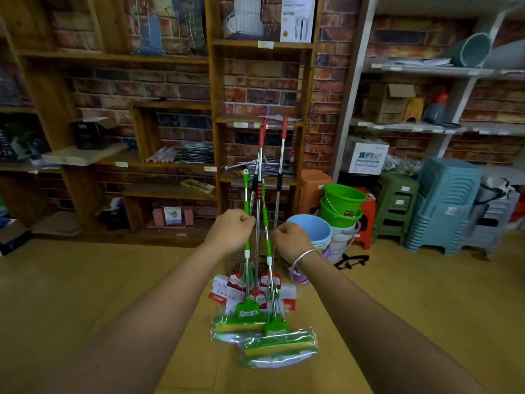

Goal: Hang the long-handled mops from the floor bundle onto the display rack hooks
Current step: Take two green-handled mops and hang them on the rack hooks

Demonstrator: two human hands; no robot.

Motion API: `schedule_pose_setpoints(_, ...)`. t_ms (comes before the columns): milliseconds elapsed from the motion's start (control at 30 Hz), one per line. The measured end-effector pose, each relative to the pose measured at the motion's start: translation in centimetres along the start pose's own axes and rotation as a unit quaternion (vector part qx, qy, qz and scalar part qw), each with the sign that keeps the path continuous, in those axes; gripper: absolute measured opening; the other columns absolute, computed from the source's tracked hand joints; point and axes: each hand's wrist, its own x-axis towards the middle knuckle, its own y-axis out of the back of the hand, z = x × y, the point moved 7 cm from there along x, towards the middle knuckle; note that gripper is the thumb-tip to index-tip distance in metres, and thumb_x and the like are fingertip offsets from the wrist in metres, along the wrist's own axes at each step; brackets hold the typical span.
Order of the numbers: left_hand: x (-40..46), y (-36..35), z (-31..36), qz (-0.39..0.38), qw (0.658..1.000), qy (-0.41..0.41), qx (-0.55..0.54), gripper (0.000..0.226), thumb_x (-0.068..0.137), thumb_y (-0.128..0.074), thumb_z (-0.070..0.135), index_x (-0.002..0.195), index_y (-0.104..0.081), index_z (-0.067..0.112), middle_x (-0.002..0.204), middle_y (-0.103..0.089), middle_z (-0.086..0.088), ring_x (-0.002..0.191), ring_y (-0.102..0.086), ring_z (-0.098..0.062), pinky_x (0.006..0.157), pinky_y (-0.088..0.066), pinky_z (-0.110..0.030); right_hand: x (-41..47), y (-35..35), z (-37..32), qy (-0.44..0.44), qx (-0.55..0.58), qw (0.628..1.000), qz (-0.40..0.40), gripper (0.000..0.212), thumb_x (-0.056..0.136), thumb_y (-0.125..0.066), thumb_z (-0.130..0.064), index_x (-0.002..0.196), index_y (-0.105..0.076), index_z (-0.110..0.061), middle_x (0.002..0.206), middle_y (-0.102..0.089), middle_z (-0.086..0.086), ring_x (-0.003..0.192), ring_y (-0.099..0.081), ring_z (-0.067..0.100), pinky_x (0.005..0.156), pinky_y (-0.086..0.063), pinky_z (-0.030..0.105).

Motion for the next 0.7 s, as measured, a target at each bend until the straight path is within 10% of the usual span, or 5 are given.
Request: schedule_pose_setpoints(700,38.7,-8.7,-8.5,-0.046,0.997,0.053,0.019,0.024,0.093,-0.043,0.030,0.086,-0.060,0.014,0.096,-0.070,-0.015,0.084,-0.065,-0.031,0.083,-0.053,-0.045,38.3,-8.5,8.0,-0.061,-0.004,0.998,-0.031,0.033,0.087,-0.046,-0.023,0.055,-0.041,-0.023,0.078,-0.053,0.006,0.070,-0.046,0.022,0.066,-0.033,0.024)
